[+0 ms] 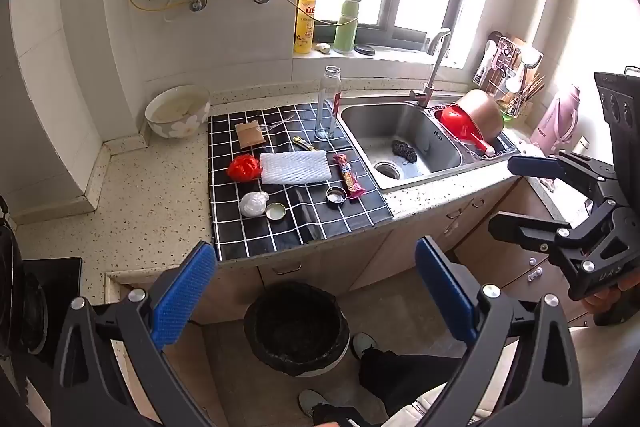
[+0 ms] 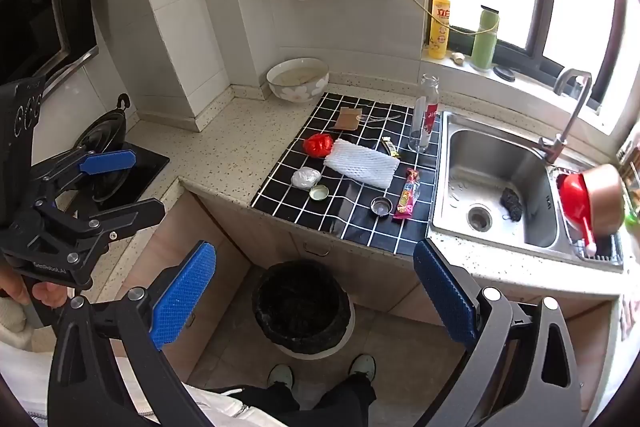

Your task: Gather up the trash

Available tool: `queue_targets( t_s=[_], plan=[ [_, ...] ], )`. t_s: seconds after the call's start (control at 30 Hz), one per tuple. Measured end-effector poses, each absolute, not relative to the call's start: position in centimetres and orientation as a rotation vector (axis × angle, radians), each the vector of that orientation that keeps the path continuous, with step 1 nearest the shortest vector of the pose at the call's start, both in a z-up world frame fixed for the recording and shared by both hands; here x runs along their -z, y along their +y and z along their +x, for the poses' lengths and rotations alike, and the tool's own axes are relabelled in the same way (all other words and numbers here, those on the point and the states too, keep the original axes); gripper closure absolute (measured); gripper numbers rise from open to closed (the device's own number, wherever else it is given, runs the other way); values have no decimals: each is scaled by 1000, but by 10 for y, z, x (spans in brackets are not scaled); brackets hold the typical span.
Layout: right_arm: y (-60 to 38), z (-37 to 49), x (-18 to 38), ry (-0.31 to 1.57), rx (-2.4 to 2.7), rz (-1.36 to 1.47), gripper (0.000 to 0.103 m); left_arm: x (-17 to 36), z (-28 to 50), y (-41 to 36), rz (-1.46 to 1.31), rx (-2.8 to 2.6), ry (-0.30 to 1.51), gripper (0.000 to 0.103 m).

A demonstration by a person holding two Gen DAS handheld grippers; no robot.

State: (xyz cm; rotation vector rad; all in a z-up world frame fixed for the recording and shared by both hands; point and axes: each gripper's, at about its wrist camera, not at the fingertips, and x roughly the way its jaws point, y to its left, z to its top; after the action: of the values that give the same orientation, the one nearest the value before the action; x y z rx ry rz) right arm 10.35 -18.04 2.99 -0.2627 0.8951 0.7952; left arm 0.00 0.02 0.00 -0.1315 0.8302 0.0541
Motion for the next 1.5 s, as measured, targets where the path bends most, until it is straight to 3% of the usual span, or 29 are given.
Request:
queue_targets(
  t_s=[1.5],
  plan=[
    [-171,102,-28,904,-799,-261,7,-1,-1,-1,-130,-59,833,5]
  ],
)
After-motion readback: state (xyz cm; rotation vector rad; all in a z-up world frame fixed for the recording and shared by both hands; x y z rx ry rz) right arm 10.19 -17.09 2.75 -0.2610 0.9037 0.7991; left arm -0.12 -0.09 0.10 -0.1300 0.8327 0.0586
